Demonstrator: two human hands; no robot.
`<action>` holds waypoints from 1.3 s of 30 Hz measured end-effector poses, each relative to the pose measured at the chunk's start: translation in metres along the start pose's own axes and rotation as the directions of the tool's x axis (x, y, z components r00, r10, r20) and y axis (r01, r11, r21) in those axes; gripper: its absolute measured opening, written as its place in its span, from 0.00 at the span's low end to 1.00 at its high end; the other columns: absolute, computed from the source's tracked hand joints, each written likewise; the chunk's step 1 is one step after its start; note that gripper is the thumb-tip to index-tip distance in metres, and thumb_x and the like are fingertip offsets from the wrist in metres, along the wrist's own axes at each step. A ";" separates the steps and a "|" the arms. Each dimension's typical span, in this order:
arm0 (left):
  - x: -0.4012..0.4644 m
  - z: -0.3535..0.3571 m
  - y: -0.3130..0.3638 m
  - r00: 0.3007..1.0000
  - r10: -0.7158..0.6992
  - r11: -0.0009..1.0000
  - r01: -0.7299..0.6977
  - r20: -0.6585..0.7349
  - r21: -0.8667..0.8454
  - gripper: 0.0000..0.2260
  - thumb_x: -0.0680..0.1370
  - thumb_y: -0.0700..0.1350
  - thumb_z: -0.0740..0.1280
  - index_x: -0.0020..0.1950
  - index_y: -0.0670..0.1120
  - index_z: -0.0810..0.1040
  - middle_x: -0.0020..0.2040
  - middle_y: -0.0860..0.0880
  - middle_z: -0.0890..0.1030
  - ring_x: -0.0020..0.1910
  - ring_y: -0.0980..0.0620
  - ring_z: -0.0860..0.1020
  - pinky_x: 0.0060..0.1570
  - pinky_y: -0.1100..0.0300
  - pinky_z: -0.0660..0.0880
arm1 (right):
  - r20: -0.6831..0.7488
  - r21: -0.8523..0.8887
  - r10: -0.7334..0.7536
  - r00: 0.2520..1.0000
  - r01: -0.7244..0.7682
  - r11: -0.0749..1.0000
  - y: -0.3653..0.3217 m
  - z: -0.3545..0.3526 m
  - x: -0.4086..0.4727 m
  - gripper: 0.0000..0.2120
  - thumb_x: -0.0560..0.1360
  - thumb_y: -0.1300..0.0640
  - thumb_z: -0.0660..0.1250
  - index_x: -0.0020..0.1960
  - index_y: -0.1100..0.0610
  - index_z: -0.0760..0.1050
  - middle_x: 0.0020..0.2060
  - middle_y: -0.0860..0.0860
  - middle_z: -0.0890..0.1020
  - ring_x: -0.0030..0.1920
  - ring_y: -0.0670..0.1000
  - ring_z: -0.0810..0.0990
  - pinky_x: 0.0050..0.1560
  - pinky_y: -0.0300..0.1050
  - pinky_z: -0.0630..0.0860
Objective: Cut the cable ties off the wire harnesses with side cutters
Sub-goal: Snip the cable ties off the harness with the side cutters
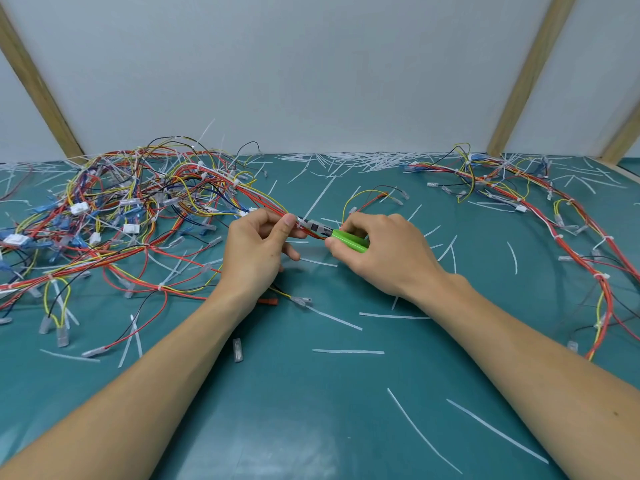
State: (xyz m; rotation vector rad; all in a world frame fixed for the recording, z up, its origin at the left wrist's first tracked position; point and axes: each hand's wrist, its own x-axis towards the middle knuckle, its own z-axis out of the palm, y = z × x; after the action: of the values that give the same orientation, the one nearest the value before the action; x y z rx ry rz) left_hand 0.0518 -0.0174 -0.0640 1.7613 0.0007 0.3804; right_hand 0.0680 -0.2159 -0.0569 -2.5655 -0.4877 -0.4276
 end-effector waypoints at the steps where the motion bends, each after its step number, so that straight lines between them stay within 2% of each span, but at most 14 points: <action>1: 0.000 0.000 0.000 1.000 -0.001 1.000 0.001 0.000 0.000 0.09 0.82 0.46 0.66 0.46 0.44 0.79 0.41 0.52 0.87 0.27 0.55 0.79 0.23 0.64 0.71 | -0.010 -0.016 -0.011 1.000 0.011 1.000 0.000 0.000 0.000 0.17 0.75 0.33 0.64 0.44 0.47 0.75 0.35 0.44 0.79 0.41 0.54 0.77 0.40 0.48 0.71; 4: 0.001 0.001 -0.001 1.000 -0.007 1.000 0.007 0.002 0.009 0.08 0.83 0.46 0.65 0.46 0.44 0.79 0.42 0.53 0.87 0.28 0.53 0.80 0.23 0.63 0.71 | -0.030 -0.033 -0.039 0.999 0.038 0.999 -0.002 -0.002 0.000 0.16 0.76 0.34 0.66 0.46 0.46 0.74 0.40 0.43 0.79 0.43 0.52 0.76 0.41 0.47 0.69; 9: 0.000 0.000 -0.001 1.000 0.018 1.000 -0.018 0.006 0.019 0.08 0.83 0.46 0.65 0.49 0.43 0.78 0.43 0.54 0.87 0.30 0.52 0.82 0.23 0.63 0.72 | -0.053 0.000 -0.049 0.997 0.049 0.999 -0.003 -0.001 -0.001 0.14 0.76 0.37 0.67 0.50 0.47 0.75 0.44 0.43 0.79 0.45 0.49 0.77 0.46 0.49 0.75; 13: -0.001 0.000 0.001 0.999 0.026 1.000 -0.026 0.027 -0.010 0.07 0.82 0.45 0.66 0.47 0.44 0.79 0.44 0.53 0.87 0.30 0.52 0.82 0.23 0.64 0.71 | -0.049 0.026 -0.025 0.998 0.027 0.999 -0.004 -0.001 -0.002 0.14 0.76 0.37 0.68 0.48 0.47 0.76 0.43 0.43 0.81 0.46 0.51 0.79 0.47 0.49 0.76; 16: -0.001 0.001 0.001 1.000 0.024 0.999 -0.023 0.013 -0.031 0.07 0.82 0.45 0.66 0.47 0.43 0.80 0.43 0.52 0.87 0.30 0.53 0.82 0.23 0.64 0.71 | -0.057 0.013 -0.003 0.998 0.004 1.000 -0.005 0.000 -0.002 0.16 0.76 0.35 0.67 0.46 0.48 0.77 0.39 0.45 0.82 0.43 0.53 0.79 0.44 0.49 0.75; 25: 0.000 0.000 0.000 0.999 0.039 0.999 -0.039 0.006 -0.016 0.07 0.82 0.45 0.66 0.45 0.45 0.79 0.43 0.52 0.87 0.29 0.51 0.81 0.22 0.62 0.71 | -0.049 -0.019 0.006 0.999 -0.007 1.000 -0.008 -0.002 0.000 0.18 0.75 0.35 0.66 0.43 0.50 0.77 0.34 0.48 0.80 0.40 0.56 0.77 0.42 0.50 0.75; 33: 0.000 0.001 -0.001 0.999 0.034 0.999 -0.034 0.001 -0.012 0.07 0.82 0.46 0.67 0.46 0.45 0.79 0.43 0.53 0.87 0.29 0.52 0.81 0.23 0.63 0.71 | -0.050 -0.060 -0.016 0.999 0.013 0.998 -0.007 -0.001 -0.002 0.18 0.76 0.34 0.64 0.46 0.48 0.76 0.39 0.47 0.82 0.44 0.56 0.79 0.41 0.49 0.71; 36: 0.000 0.001 0.000 1.000 0.027 0.999 -0.027 -0.008 -0.025 0.07 0.82 0.46 0.67 0.46 0.45 0.79 0.43 0.53 0.87 0.29 0.53 0.81 0.23 0.63 0.71 | -0.051 -0.060 -0.033 0.998 0.030 0.998 -0.007 -0.002 -0.001 0.17 0.76 0.34 0.65 0.50 0.47 0.75 0.44 0.44 0.81 0.47 0.53 0.79 0.44 0.49 0.74; 39: 0.000 0.001 0.001 1.000 0.025 0.998 -0.026 -0.004 -0.054 0.07 0.82 0.46 0.66 0.47 0.44 0.79 0.44 0.52 0.87 0.29 0.53 0.81 0.23 0.64 0.70 | -0.066 -0.052 -0.039 0.997 0.036 0.998 -0.006 -0.002 -0.001 0.17 0.76 0.34 0.65 0.50 0.47 0.76 0.44 0.43 0.80 0.48 0.52 0.79 0.45 0.49 0.74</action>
State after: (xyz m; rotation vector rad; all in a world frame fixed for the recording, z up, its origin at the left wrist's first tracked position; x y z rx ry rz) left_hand 0.0519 -0.0181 -0.0634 1.7087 -0.0297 0.3981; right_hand 0.0637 -0.2124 -0.0528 -2.5851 -0.5075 -0.5441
